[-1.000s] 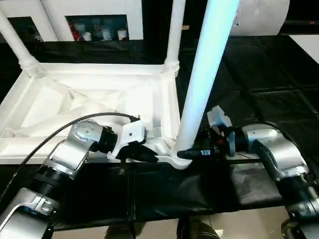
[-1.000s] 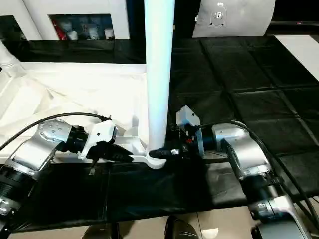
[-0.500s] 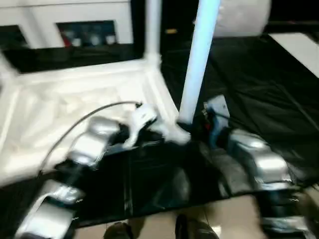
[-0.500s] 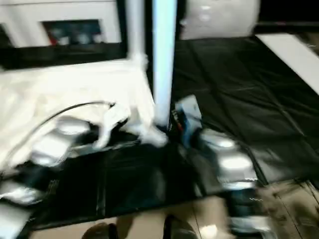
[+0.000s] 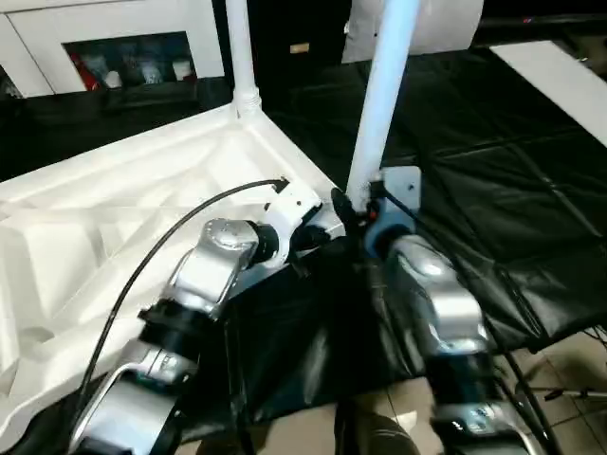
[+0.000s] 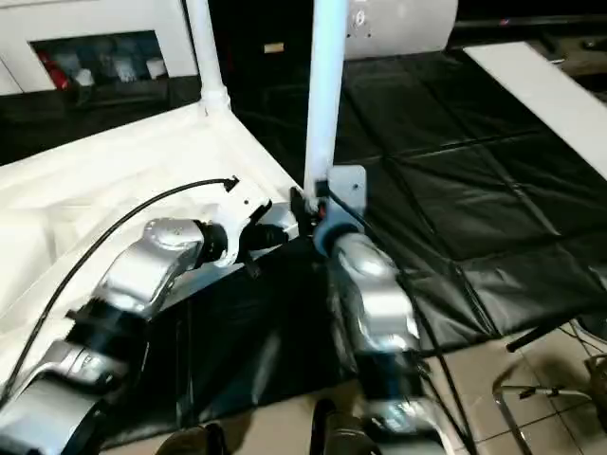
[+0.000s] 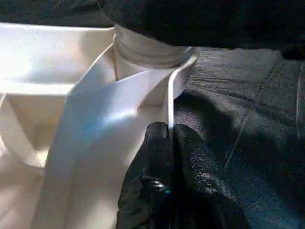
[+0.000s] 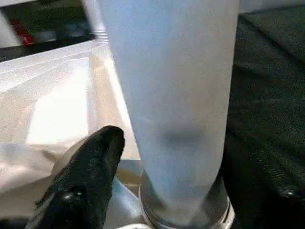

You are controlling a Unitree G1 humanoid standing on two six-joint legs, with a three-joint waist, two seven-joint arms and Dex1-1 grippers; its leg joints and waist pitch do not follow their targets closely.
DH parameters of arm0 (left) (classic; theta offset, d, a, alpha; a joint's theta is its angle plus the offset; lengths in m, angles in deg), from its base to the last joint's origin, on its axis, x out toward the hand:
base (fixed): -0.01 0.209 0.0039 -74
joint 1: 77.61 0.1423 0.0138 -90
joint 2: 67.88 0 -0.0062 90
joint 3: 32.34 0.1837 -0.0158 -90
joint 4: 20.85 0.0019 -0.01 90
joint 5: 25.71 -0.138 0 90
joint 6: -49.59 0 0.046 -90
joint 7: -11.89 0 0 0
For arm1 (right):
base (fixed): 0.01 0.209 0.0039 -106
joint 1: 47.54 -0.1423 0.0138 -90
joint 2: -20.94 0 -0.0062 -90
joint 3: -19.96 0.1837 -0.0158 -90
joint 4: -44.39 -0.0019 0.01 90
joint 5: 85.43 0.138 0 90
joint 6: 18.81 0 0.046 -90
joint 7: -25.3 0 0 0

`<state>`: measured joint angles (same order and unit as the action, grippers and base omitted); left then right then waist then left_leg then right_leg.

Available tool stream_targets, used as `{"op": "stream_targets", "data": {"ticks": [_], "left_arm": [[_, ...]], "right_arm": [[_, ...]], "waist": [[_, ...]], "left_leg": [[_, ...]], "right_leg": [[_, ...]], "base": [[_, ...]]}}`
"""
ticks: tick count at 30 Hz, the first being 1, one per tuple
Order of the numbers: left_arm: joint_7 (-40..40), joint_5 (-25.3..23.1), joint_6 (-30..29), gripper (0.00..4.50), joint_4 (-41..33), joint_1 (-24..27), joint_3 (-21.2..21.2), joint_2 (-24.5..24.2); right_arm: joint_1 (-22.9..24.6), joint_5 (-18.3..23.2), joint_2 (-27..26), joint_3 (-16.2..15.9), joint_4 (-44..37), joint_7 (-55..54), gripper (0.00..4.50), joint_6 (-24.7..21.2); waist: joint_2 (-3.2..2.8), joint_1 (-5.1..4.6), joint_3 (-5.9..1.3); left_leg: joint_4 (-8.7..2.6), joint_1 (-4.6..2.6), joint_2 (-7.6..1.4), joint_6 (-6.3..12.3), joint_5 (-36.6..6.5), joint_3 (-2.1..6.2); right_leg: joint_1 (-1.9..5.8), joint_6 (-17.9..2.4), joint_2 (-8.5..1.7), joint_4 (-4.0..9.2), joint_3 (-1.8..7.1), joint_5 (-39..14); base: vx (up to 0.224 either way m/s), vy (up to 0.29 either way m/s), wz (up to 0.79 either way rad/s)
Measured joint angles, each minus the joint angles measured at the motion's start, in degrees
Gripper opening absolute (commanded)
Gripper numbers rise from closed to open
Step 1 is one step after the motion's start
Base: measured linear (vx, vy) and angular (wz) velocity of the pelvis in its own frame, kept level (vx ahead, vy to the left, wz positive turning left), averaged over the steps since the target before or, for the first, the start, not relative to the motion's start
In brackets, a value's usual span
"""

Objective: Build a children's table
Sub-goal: Rotate leg to tighten

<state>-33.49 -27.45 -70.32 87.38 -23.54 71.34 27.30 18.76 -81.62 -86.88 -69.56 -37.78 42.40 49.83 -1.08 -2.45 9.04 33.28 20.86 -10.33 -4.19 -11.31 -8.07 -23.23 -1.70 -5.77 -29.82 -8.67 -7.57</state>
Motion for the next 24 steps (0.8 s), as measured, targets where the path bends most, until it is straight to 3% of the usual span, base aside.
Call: {"op": "stream_targets", "data": {"ticks": [3, 8, 11, 19, 20, 24], "left_arm": [[-2.12, 0.89, 1.24, 0.00, -1.35, 0.78, 0.37, -1.02], [-8.10, 2.03, 5.22, 0.00, -3.41, 2.60, 0.94, -5.98], [-14.15, 3.32, 8.79, 0.00, -4.57, 4.64, 1.77, -9.34], [-26.79, 5.69, 15.21, 0.00, -5.20, 6.39, 4.54, -15.44], [-28.34, 6.10, 15.58, 0.00, -5.20, 6.39, 4.89, -16.11], [-32.35, 6.61, 17.97, 0.00, -4.70, 6.27, 5.54, -18.05]], "right_arm": [[1.41, 1.59, 3.41, -0.53, -1.33, 5.64, 3.83, 0.61], [3.44, 5.96, 12.70, -1.45, -3.33, 20.41, 4.22, 0.92], [3.67, 8.15, 19.01, -2.17, -3.51, 29.35, 4.34, 0.92], [2.91, 10.45, 26.63, -5.43, -2.79, 45.69, 4.34, 4.05], [2.44, 11.32, 27.23, -5.96, -2.37, 48.10, 4.09, 4.06], [0.75, 12.68, 29.53, -7.96, -0.92, 55.33, 3.81, 5.30]], "waist": [[0.28, 0.71, -0.07], [0.19, 2.25, -0.12], [0.18, 2.85, -0.12], [0.20, 4.43, -0.12], [0.22, 4.45, -0.12], [0.41, 4.47, -0.21]], "left_leg": [[0.03, 0.02, 0.48, 0.49, 0.01, -0.27], [-0.17, 0.22, -0.05, 0.52, 0.05, -0.34], [-0.15, 0.12, -0.25, 0.52, 0.05, -0.50], [0.40, 0.02, -0.65, 0.28, 0.17, -0.81], [0.47, 0.04, -0.63, 0.28, 0.17, -0.85], [0.68, 0.11, -0.62, 0.29, 0.18, -1.03]], "right_leg": [[-0.92, -0.04, -0.13, -1.60, 1.37, 0.87], [-2.04, -0.66, 0.52, -2.95, 1.52, 0.05], [-2.10, -0.86, 0.69, -3.26, 1.48, -0.16], [-1.81, -0.63, 0.79, -3.26, 1.74, -0.28], [-1.81, -0.62, 0.71, -3.26, 1.79, -0.27], [-1.81, -0.84, 0.62, -3.28, 1.93, -0.12]], "base": [[0.048, -0.029, 0.06], [0.034, -0.059, -0.02], [0.001, -0.019, -0.01], [0.000, 0.000, 0.00], [0.000, 0.000, 0.00], [0.000, 0.000, 0.00]]}}
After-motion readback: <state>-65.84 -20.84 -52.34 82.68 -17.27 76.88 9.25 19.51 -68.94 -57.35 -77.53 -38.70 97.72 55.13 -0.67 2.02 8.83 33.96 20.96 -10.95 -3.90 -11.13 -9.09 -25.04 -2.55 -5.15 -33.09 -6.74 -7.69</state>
